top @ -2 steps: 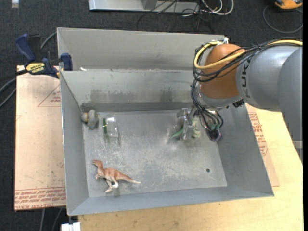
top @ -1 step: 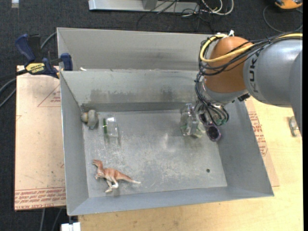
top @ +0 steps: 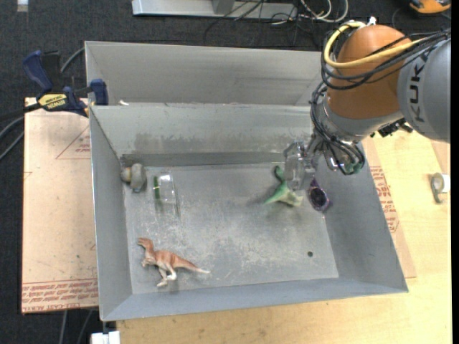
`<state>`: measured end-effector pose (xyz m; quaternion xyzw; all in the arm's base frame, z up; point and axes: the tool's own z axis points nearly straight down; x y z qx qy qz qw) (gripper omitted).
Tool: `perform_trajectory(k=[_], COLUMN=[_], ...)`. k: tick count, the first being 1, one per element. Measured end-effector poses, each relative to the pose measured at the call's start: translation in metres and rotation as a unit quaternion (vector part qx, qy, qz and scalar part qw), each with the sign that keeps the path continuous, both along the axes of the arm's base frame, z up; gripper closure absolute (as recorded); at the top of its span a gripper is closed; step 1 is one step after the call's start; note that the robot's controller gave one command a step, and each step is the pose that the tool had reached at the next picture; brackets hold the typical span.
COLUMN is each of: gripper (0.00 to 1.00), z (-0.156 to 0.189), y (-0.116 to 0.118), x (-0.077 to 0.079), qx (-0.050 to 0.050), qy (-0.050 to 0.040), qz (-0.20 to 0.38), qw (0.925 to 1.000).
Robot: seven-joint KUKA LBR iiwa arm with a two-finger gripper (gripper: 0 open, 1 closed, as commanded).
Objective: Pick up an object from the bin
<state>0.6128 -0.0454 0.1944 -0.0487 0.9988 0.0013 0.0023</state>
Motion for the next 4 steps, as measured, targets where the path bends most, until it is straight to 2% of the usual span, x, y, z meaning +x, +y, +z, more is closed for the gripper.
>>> perform_trajectory(k=[1, 2, 3, 4], gripper=[0.00, 0.00, 0.00, 0.00], z=[0.046, 0.046, -0.036, -0.053], y=[-0.003, -0.003, -0.027, -0.010], x=[0.032, 0.032, 0.039, 0.031], qx=[0.000, 0.000, -0.001, -0.001], qy=[-0.0051, -0.0051, -0.0080, -0.0064], qz=[0.026, 0.026, 0.089, 0.185], qw=[0.9996, 0.9996, 0.9960, 0.9827])
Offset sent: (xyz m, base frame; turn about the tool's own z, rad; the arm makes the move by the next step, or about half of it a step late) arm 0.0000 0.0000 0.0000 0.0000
